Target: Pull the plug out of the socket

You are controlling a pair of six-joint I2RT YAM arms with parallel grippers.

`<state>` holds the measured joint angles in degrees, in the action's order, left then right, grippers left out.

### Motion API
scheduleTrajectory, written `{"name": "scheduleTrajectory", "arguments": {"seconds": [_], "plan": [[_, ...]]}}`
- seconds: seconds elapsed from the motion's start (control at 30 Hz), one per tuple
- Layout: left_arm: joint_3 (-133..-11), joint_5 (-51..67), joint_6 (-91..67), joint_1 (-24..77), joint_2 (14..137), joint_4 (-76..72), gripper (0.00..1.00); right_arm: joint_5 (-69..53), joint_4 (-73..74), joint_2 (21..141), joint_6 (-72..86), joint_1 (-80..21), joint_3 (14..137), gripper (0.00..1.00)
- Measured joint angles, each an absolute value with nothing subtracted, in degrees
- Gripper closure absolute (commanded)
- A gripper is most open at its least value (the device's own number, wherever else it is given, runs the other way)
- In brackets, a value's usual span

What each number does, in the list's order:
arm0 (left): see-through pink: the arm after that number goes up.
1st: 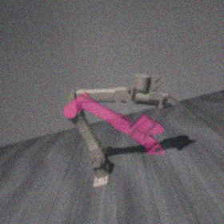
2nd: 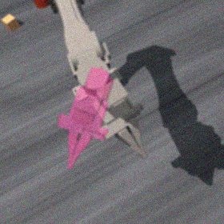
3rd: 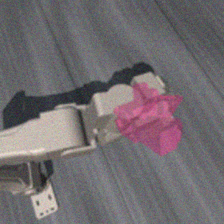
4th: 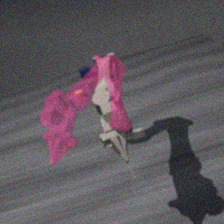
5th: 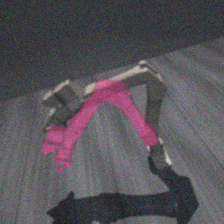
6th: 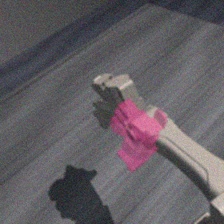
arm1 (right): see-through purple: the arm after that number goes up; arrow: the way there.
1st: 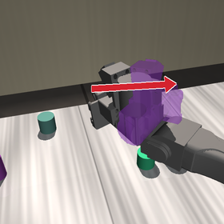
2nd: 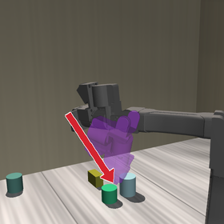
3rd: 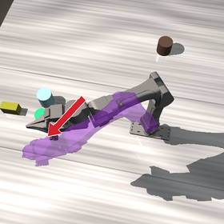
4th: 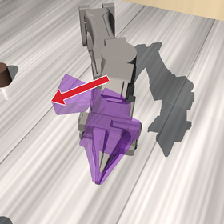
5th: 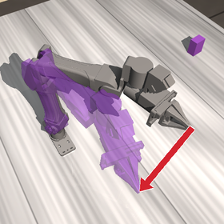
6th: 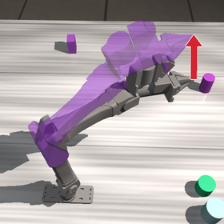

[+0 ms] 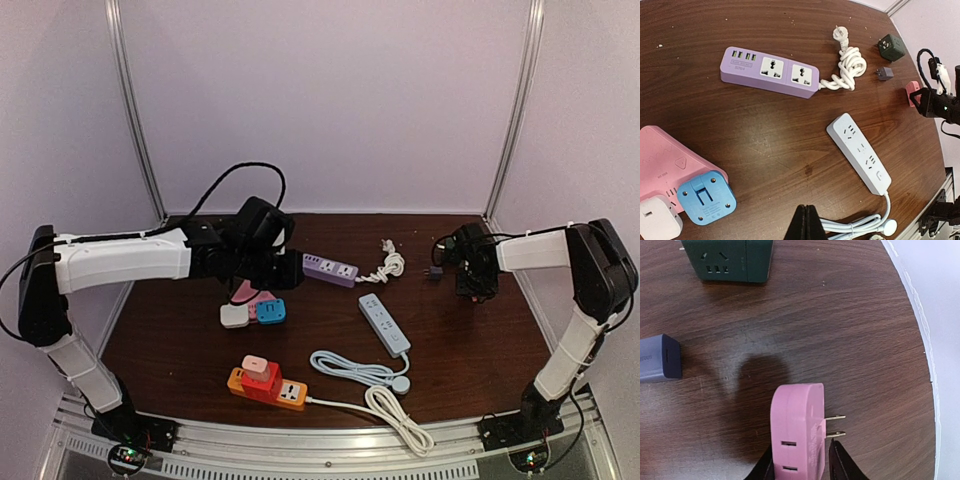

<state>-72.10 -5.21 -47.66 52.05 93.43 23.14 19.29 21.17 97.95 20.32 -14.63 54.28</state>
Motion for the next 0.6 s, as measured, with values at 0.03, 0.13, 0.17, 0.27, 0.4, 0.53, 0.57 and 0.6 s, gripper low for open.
{"name": "scheduleTrajectory", "arguments": {"seconds": [0.03, 0.13, 0.17, 0.27, 0.4, 0.53, 0.57, 0.6], "plan": [[-71.96, -5.28, -47.66, 52.05, 93.43, 23.20, 1.00, 19.03, 21.17, 97.97, 20.12, -14.63, 54.28, 0.61], [-71.75, -5.37, -47.66, 52.05, 93.43, 23.35, 1.00, 17.98, 21.15, 97.97, 19.99, -14.63, 54.30, 0.58], [-71.75, -5.39, -47.66, 52.05, 93.43, 23.42, 1.00, 17.58, 21.15, 97.97, 19.88, -14.63, 54.30, 0.57], [-71.66, -5.43, -47.66, 52.05, 93.43, 23.62, 1.00, 16.10, 21.12, 97.97, 19.86, -14.66, 54.30, 0.53], [-71.24, -5.48, -47.68, 52.03, 93.43, 23.64, 1.00, 13.45, 21.04, 97.95, 19.73, -14.66, 54.30, 0.39], [-69.89, -5.65, -47.79, 51.68, 93.25, 23.64, 1.00, 10.72, 21.12, 97.45, 19.62, -15.11, 54.30, 0.27], [-69.36, -5.74, -47.90, 51.53, 93.06, 23.70, 1.00, 9.76, 21.21, 96.86, 19.49, -15.49, 54.30, 0.24], [-68.82, -5.82, -48.01, 51.37, 92.82, 23.68, 1.00, 8.95, 21.23, 96.27, 19.64, -15.88, 54.30, 0.23]]}}
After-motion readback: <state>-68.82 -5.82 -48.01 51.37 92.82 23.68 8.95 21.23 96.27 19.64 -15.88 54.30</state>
